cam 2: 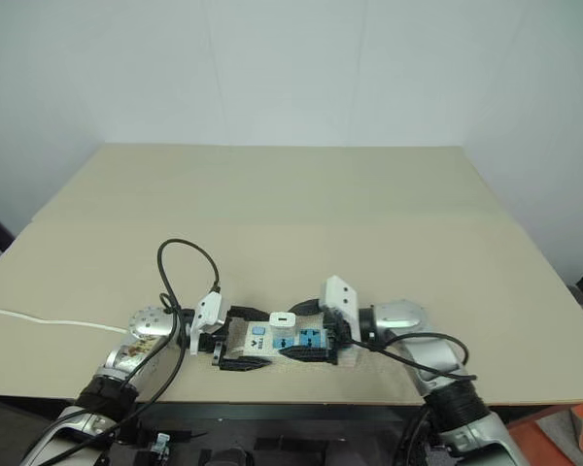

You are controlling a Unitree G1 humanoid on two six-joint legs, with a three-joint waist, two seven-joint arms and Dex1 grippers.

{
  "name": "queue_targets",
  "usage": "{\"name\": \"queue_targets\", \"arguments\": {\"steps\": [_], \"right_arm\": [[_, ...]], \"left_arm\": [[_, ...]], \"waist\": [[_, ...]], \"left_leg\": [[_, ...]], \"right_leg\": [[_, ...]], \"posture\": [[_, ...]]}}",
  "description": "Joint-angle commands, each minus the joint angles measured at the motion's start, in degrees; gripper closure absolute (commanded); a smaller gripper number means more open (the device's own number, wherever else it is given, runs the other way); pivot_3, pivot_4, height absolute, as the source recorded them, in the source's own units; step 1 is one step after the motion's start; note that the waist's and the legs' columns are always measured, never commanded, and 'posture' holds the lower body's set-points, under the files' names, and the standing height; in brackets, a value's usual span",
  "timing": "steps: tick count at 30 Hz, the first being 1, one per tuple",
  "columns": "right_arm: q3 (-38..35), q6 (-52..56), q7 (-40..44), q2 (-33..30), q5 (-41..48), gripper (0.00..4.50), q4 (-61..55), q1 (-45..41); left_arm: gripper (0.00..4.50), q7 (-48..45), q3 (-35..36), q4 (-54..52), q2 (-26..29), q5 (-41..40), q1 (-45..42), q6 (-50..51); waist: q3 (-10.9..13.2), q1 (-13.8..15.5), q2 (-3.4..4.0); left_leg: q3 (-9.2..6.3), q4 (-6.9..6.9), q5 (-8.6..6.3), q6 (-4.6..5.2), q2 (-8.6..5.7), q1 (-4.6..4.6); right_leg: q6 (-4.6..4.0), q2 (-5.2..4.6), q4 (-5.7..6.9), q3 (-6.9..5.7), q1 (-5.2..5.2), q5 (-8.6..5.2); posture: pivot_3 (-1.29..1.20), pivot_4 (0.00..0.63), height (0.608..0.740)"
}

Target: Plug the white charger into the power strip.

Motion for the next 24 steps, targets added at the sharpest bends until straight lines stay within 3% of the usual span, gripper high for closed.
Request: {"name": "queue_targets", "arguments": {"steps": [1, 6, 13, 19, 24], "right_arm": [[-3.82, 1.58, 0.69, -2.41, 2.91, 0.0, -4.05, 0.17], [-6.72, 2.99, 0.6, -5.14, 4.44, 0.0, -5.95, -0.24], [-15.44, 4.58, 4.07, -15.04, 9.62, 0.0, -12.09, 4.78], [-26.08, 6.21, 5.68, -23.06, 14.03, 0.0, -12.87, 9.94], [-30.17, 6.12, 6.35, -25.88, 15.06, 0.0, -12.41, 13.69]], "left_arm": [[0.03, 0.53, 2.32, -3.89, 0.83, -2.1, -0.11, 1.69], [0.03, 0.04, 5.57, -17.42, 4.98, -7.71, 0.58, 7.88], [0.03, -1.81, 13.41, -32.65, 17.99, -17.89, 4.86, 21.92], [0.03, 0.33, 23.51, -28.98, 25.82, -16.93, 9.78, 22.67], [0.03, 1.69, 27.05, -27.59, 27.24, -15.86, 14.33, 21.94]], "waist": [[0.02, 0.06, -0.01], [0.35, 0.14, -0.02], [0.94, 0.2, 0.01], [1.34, 0.19, 0.05], [1.37, 0.26, 0.04]], "left_leg": [[0.0, 0.0, 0.0, 0.0, 0.0, -0.11], [-0.02, 0.08, 0.01, 0.0, 0.01, -0.73], [-0.01, 0.08, 0.0, 0.0, 0.01, -0.73], [0.04, 0.08, 0.0, 0.0, 0.04, -0.71], [0.06, 0.08, 0.0, 0.0, 0.06, -0.73]], "right_leg": [[0.0, 0.0, 0.01, 0.0, -0.1, 0.0], [-0.05, 0.01, 0.13, 0.01, -0.7, 0.05], [-0.01, -0.01, 0.06, 0.0, -0.68, 0.02], [-0.03, 0.0, 0.06, -0.01, -0.69, 0.01], [-0.03, 0.0, 0.02, -0.01, -0.69, 0.01]], "posture": [[0.0, 0.15, 0.74], [0.0, 0.15, 0.74], [0.0, 0.15, 0.74], [0.0, 0.15, 0.74], [0.0, 0.15, 0.74]]}}
